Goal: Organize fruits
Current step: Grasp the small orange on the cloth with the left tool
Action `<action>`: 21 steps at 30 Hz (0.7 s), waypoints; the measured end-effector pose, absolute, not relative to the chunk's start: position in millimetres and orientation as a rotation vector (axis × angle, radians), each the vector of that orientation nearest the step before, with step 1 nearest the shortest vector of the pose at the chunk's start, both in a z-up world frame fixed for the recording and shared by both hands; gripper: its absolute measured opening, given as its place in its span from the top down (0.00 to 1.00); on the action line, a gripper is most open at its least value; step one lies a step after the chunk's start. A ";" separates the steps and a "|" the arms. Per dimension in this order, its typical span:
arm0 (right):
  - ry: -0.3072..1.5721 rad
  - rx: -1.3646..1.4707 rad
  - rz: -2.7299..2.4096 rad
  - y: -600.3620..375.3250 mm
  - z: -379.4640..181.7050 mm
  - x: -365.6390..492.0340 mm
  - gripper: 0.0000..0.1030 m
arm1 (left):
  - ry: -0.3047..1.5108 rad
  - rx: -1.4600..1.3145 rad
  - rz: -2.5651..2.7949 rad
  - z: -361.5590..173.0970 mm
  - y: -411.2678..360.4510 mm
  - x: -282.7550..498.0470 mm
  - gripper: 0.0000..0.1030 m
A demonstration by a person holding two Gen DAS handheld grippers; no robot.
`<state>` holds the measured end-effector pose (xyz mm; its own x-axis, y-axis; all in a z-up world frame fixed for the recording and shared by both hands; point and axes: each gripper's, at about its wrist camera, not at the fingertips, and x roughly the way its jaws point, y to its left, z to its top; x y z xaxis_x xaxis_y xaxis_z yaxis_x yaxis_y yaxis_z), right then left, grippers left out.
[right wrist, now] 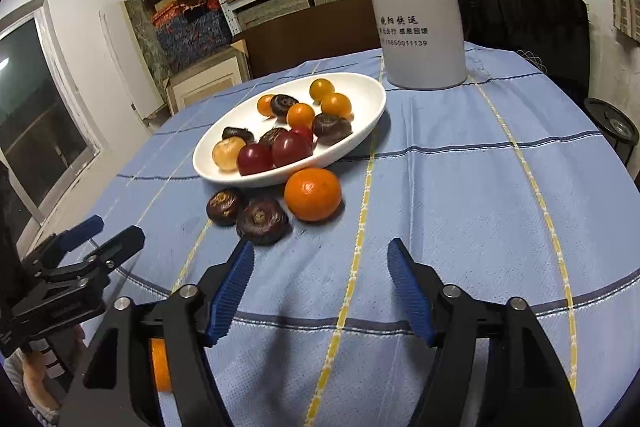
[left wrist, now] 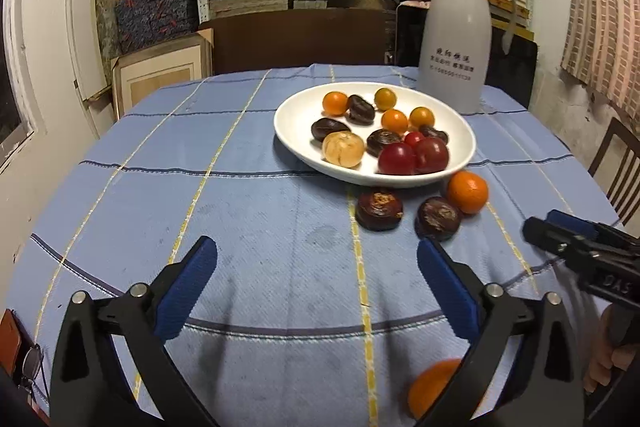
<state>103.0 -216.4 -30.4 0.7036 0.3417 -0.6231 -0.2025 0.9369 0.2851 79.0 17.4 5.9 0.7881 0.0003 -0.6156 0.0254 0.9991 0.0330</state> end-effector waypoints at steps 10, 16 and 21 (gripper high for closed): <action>0.742 0.189 0.303 -213.8 -30.9 103.6 0.25 | 0.629 0.123 -0.028 10.2 -0.4 66.4 0.05; 0.742 0.190 0.304 -213.6 -30.7 103.7 0.25 | 0.621 0.158 -0.030 9.3 -6.6 62.3 0.05; 0.746 0.189 0.305 -213.5 -30.6 103.7 0.25 | 0.622 0.162 -0.032 8.6 -6.6 60.1 0.05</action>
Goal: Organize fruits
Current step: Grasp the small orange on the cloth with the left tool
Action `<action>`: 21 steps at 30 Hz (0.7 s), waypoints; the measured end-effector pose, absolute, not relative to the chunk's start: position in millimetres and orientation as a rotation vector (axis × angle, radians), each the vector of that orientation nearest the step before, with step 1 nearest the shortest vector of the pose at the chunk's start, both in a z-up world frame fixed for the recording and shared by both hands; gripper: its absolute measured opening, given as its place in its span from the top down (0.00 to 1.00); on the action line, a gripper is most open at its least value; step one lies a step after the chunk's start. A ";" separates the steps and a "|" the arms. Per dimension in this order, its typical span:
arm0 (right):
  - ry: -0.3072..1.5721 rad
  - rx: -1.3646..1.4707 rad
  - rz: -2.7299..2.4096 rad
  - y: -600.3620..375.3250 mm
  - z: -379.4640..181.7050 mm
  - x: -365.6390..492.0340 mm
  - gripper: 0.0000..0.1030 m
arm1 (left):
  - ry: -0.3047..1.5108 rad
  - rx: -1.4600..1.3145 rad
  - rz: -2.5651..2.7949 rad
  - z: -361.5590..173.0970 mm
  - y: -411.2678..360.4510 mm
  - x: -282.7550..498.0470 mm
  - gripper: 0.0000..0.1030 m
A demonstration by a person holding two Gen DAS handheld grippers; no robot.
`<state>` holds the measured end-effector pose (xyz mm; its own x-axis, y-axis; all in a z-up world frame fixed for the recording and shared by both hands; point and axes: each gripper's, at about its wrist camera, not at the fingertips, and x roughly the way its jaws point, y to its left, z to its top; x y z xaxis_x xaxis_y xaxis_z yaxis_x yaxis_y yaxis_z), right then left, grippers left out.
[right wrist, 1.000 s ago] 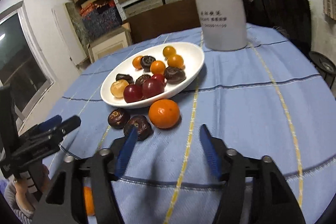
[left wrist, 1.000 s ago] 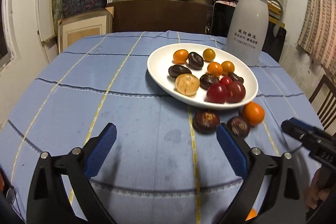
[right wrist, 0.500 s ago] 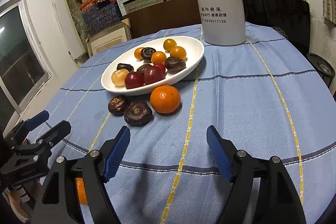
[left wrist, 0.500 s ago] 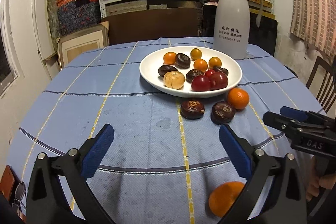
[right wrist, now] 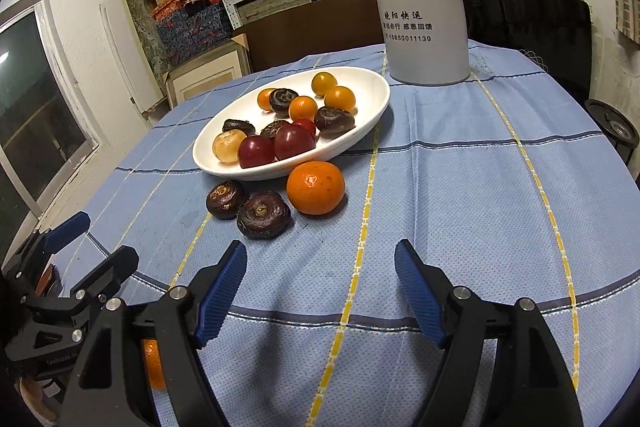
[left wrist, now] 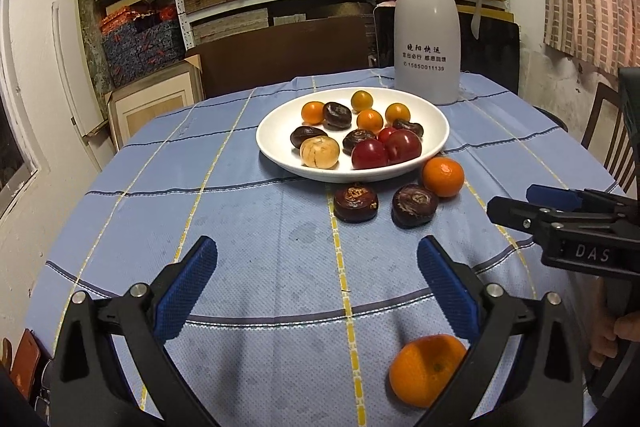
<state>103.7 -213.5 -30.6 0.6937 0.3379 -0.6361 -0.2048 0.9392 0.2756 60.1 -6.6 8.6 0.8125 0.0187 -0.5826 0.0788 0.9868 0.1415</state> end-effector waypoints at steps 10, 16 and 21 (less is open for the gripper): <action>0.746 0.190 0.304 -213.5 -30.7 103.5 0.25 | 0.631 0.176 -0.039 6.2 -9.9 58.8 0.05; 0.746 0.190 0.304 -213.3 -30.6 103.2 0.25 | 0.652 0.175 -0.058 3.6 -10.8 57.0 0.05; 0.744 0.197 0.301 -213.3 -31.1 103.4 0.24 | 0.713 0.165 -0.127 -4.8 -13.1 47.7 0.05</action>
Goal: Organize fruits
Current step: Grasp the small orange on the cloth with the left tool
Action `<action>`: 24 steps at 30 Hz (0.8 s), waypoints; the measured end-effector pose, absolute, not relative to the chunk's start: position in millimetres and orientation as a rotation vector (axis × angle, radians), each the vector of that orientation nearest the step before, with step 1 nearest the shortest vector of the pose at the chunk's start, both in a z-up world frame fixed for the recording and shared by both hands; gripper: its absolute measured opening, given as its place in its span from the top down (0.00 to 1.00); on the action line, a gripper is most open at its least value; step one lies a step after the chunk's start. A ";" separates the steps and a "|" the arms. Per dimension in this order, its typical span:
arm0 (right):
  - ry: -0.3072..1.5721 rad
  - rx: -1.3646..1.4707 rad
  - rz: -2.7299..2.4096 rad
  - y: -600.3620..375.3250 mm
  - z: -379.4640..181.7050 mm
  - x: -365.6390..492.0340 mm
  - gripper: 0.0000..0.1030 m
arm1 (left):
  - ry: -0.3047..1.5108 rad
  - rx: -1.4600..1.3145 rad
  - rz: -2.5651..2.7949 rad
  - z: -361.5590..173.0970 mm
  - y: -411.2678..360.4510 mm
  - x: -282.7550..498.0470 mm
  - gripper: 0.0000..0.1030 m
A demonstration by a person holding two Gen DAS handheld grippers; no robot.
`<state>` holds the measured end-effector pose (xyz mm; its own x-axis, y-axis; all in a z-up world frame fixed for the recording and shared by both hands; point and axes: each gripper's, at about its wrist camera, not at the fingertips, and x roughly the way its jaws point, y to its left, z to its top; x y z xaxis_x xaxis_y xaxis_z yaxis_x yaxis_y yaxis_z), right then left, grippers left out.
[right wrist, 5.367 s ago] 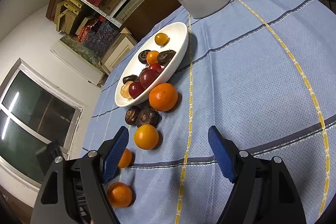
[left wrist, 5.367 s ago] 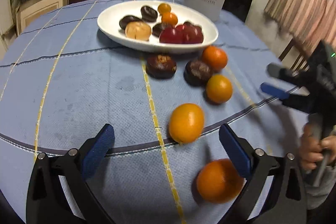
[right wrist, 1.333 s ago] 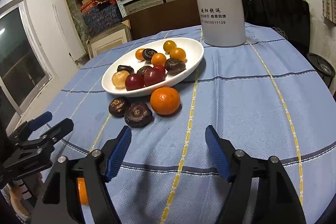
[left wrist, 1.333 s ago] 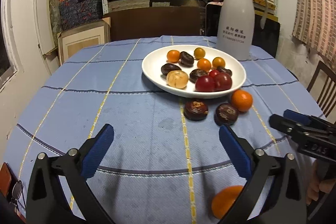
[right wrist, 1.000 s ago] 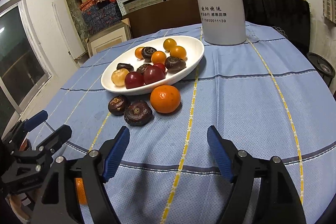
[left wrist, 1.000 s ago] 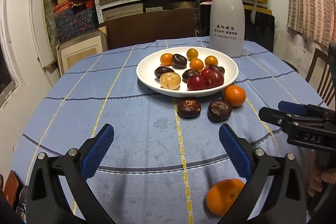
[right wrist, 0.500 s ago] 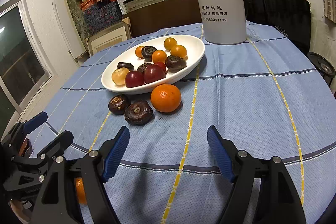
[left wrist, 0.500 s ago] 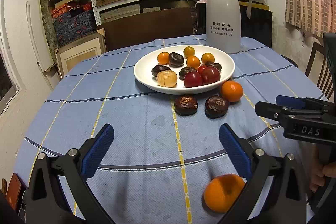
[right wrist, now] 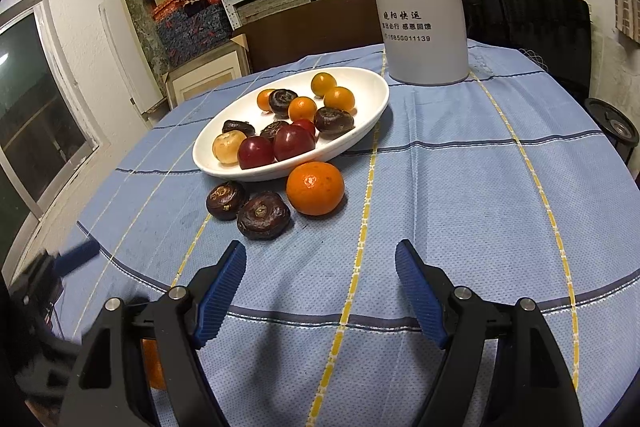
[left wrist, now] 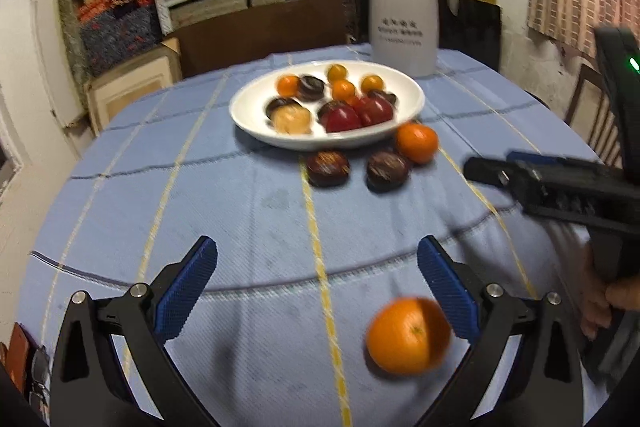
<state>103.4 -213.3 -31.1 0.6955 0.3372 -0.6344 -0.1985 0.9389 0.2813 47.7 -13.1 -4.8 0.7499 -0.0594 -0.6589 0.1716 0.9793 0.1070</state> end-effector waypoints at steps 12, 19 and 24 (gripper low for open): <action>0.741 0.211 0.306 -217.5 -29.5 104.8 0.24 | 0.800 0.202 -0.289 -22.2 -32.4 30.9 0.05; 0.738 0.213 0.310 -217.6 -28.1 104.3 0.21 | 0.834 0.185 -0.376 -26.3 -37.5 24.9 0.33; 0.743 0.212 0.308 -217.3 -28.9 104.5 0.21 | 0.887 0.126 -0.414 -31.7 -32.2 31.4 0.54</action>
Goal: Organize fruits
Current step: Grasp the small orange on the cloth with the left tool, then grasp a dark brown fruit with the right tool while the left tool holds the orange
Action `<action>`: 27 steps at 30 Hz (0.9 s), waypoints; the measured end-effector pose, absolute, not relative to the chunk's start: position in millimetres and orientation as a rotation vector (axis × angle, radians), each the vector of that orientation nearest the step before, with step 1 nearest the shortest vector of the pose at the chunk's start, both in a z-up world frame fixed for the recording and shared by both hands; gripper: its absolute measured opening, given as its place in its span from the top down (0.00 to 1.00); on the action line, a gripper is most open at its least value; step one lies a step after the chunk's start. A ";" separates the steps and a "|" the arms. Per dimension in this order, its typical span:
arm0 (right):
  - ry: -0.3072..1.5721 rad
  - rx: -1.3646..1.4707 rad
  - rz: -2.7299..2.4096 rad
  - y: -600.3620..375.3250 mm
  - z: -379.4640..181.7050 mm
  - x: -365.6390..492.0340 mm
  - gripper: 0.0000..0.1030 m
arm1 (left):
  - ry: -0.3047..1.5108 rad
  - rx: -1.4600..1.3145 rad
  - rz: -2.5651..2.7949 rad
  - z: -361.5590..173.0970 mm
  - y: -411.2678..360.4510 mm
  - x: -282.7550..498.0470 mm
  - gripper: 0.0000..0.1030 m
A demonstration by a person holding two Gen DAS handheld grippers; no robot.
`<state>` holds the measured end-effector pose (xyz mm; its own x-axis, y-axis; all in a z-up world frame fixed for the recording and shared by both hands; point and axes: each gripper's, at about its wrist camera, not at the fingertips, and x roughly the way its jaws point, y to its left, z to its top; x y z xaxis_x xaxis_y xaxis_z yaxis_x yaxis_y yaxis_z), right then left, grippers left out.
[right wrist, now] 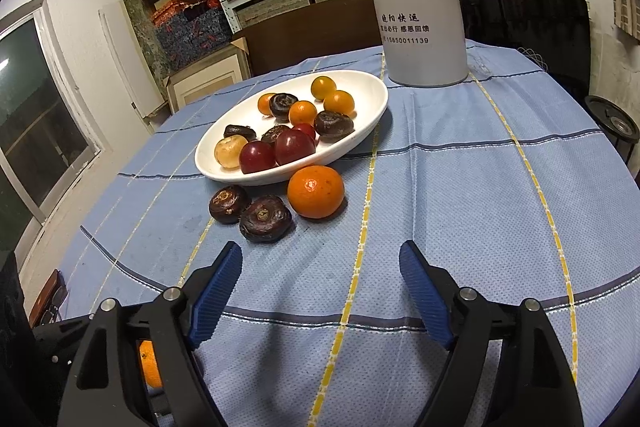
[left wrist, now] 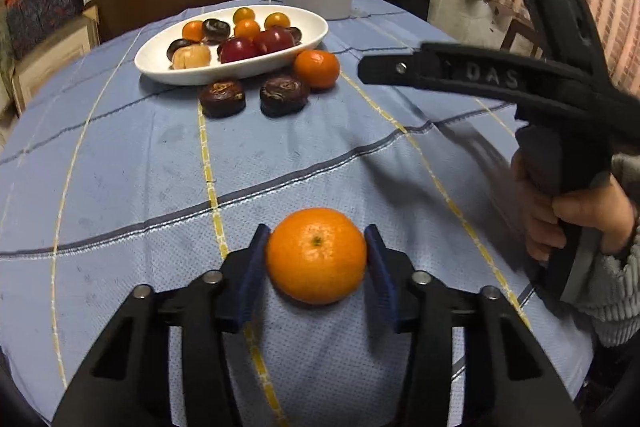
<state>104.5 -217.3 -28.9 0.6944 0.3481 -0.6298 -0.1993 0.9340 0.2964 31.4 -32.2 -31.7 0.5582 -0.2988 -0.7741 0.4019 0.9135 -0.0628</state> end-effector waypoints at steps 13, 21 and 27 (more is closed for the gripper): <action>0.768 0.076 0.391 -174.8 -35.0 112.4 0.26 | 0.874 0.048 -0.279 -25.4 -0.3 41.3 0.55; 0.834 0.031 0.399 -145.3 -43.2 141.2 0.41 | 0.895 0.045 -0.277 -30.0 0.9 45.3 0.54; 0.870 0.050 0.399 -137.3 -48.7 157.9 0.42 | 0.907 0.046 -0.285 -32.7 -0.6 46.7 0.54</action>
<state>157.9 -137.3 -48.7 0.5760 0.3610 -0.7334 -0.3204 0.9251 0.2037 46.7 -0.6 -32.7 0.5811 -0.2247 -0.7822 0.2637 0.9613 -0.0802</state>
